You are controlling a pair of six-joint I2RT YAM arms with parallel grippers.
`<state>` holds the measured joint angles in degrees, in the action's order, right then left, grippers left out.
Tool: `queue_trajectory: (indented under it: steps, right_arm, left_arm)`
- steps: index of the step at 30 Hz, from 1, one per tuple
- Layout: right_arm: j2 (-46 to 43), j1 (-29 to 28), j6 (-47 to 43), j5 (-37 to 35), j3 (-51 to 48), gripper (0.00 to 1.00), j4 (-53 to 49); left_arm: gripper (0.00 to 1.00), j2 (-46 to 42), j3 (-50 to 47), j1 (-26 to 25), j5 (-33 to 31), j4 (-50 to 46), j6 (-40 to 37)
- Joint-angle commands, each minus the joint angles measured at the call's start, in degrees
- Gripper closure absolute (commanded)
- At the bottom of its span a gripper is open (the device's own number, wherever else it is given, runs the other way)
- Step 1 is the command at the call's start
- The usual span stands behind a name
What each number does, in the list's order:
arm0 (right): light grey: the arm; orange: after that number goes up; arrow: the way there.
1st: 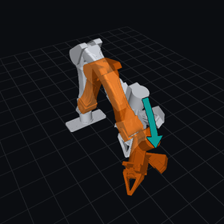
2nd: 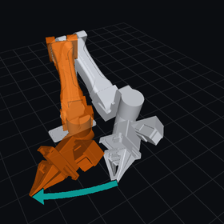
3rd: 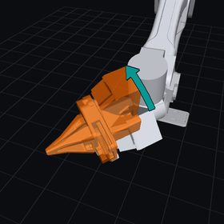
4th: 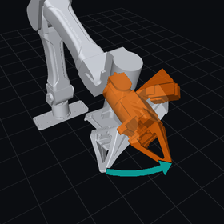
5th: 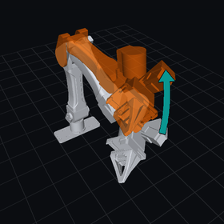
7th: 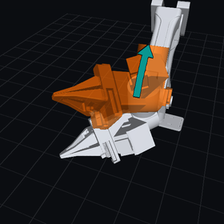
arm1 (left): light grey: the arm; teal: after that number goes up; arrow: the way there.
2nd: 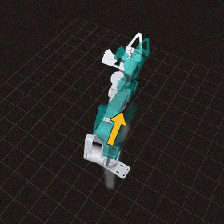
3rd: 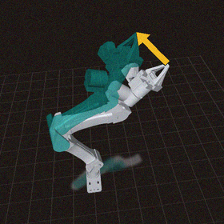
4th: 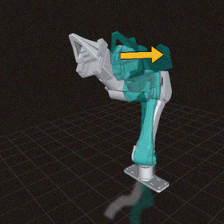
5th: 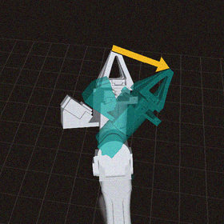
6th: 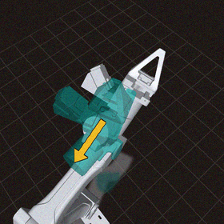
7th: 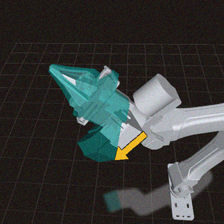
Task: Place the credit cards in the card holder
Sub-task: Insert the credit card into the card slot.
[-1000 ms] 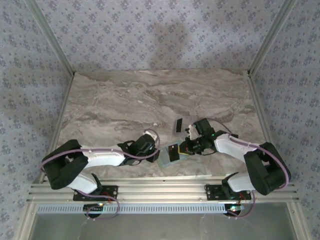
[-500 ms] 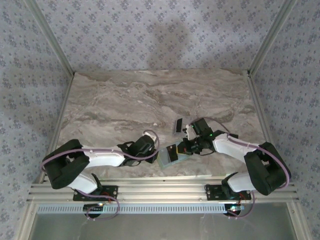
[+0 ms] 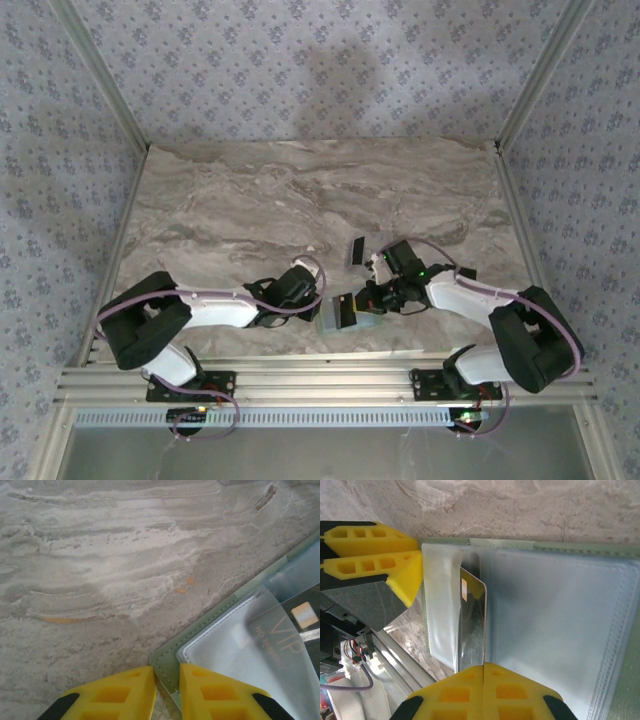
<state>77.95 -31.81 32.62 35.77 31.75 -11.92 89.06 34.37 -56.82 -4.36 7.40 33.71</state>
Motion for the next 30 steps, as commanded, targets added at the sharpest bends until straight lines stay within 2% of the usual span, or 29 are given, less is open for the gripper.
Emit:
queue_trajectory:
  steps: [1, 6, 16, 21, 25, 27, 30]
  right_arm:
    - [1.8, -1.0, 0.9, -0.6, 0.3, 1.00, 1.3]
    - [2.6, -2.1, 3.0, -4.2, 0.3, 1.00, 5.3]
    - [6.4, -8.8, 10.2, -10.5, -0.4, 1.00, 16.2]
    - [7.2, -10.1, 10.4, -12.0, 0.1, 1.00, 17.0]
    - [7.2, -12.1, 10.4, -15.9, 1.5, 1.00, 15.4]
    - [6.9, -13.4, 9.6, -18.9, 2.7, 0.93, 12.2]
    - [4.4, -13.8, 8.8, -22.7, 3.0, 0.73, 8.1]
  left_arm:
    - [0.79, 4.9, -0.4, 0.5, 1.4, 0.9, 0.1]
    - [0.80, 4.7, -0.6, 0.5, 1.7, 1.3, 0.2]
    - [0.80, 4.6, -0.5, 0.5, 2.6, 2.4, 0.5]
    - [0.80, 4.8, 0.0, 1.0, 2.3, 2.0, 0.7]
    - [0.80, 5.2, 0.8, 3.6, 3.6, 2.0, 0.9]
    - [0.80, 5.3, 1.3, 4.6, 4.0, 2.3, 0.3]
    - [0.80, 5.3, 1.7, 4.9, 4.2, 2.4, -0.6]
